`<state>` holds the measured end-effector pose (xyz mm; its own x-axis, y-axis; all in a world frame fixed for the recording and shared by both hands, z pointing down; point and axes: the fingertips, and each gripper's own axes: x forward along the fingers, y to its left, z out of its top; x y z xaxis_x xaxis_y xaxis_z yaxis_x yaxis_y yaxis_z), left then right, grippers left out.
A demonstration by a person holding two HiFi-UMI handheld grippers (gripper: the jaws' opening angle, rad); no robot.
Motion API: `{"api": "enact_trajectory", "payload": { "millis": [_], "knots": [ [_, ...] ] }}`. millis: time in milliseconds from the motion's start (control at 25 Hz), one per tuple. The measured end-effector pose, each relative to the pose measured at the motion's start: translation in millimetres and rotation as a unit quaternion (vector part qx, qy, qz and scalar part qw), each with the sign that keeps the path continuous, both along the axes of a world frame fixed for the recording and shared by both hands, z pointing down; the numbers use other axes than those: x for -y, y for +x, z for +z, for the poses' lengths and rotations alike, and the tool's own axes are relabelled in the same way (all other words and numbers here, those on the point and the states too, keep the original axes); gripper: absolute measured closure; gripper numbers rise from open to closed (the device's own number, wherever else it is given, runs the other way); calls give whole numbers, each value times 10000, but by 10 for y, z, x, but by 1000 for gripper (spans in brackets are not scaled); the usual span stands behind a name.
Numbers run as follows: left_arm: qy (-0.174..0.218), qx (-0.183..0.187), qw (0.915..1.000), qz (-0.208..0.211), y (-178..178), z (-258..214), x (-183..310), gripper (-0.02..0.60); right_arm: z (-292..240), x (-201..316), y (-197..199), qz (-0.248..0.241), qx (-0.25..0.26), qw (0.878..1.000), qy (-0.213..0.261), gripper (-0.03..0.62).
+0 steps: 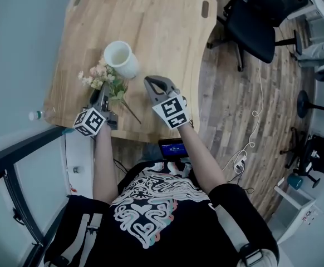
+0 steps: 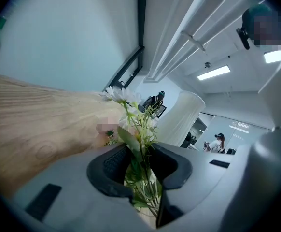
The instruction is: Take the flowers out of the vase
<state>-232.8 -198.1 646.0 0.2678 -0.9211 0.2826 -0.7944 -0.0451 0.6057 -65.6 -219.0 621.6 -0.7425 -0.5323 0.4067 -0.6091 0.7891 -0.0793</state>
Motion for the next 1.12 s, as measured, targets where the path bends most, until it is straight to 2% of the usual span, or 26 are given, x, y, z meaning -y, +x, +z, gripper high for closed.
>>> {"api": "enact_trajectory", "payload": {
  "millis": [280,440,640,800,1120],
  "knots": [
    [-39,191,9996,-208,-10,44,-1,479,45,20,-9,12,-10,10000,-41,588],
    [37,480,9985,-244,-16,22,2,408,30,-13,-56,12,16,10000,-50,588],
    [76,948,9948,-359,-55,-50,-25,351,16,-46,-9,35,20,10000,-61,588],
    [332,1177,9918,-365,-80,-210,-49,351,3,-48,59,122,37,9999,-46,588],
    [792,1102,9907,27,38,-485,-162,371,-170,-124,31,166,181,9997,43,588]
  ]
}}
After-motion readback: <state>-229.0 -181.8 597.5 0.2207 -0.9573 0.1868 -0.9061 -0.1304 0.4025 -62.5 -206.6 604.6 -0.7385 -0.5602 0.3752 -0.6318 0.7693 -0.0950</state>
